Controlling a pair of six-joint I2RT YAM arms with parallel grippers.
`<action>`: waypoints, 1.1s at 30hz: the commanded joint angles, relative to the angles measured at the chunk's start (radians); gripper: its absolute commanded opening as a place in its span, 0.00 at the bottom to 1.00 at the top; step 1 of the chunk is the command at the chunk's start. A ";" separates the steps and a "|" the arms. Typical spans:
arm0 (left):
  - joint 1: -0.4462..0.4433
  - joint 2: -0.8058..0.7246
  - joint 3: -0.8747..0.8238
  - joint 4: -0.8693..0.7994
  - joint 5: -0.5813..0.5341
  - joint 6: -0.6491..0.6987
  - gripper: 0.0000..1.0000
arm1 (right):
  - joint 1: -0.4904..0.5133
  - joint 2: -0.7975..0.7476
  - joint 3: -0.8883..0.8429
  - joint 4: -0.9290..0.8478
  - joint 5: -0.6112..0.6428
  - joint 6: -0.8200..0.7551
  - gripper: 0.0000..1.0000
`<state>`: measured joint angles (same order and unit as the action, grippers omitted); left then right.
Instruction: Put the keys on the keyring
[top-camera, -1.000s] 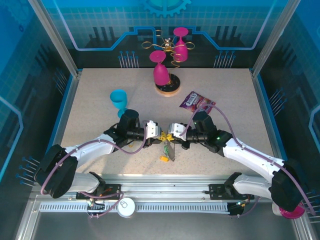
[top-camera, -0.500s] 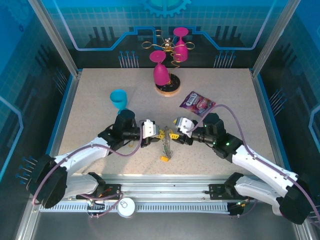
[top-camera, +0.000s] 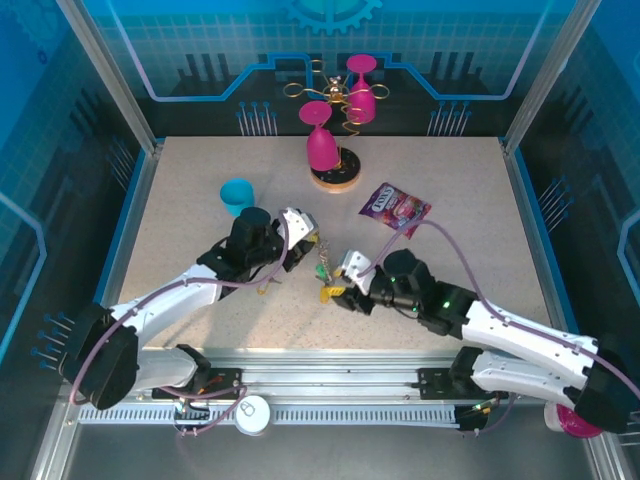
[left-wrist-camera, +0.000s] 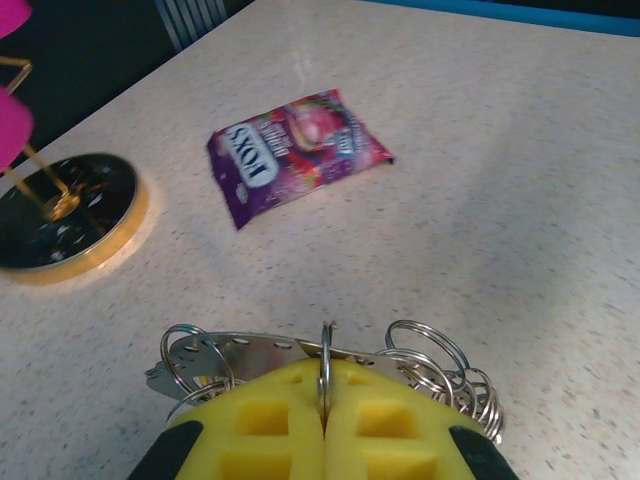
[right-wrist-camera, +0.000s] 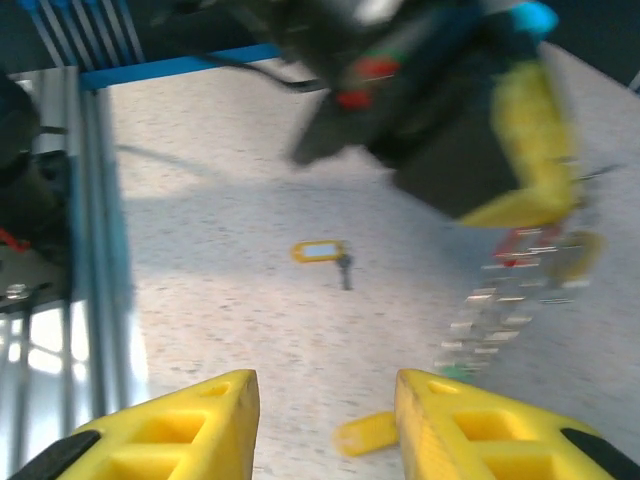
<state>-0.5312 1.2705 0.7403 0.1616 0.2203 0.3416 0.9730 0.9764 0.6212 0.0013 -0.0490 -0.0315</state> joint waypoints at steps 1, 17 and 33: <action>0.034 0.040 0.076 0.017 -0.077 -0.109 0.00 | 0.091 0.094 -0.042 0.150 0.080 0.105 0.41; 0.115 0.148 0.093 0.074 -0.099 -0.252 0.00 | 0.200 0.897 0.173 0.825 0.364 -0.020 0.53; 0.116 0.150 0.077 0.097 -0.069 -0.251 0.00 | 0.075 1.144 0.365 0.860 0.294 0.095 0.59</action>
<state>-0.4213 1.4204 0.8154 0.2142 0.1246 0.1028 1.0592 2.0853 0.9501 0.8120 0.2588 0.0357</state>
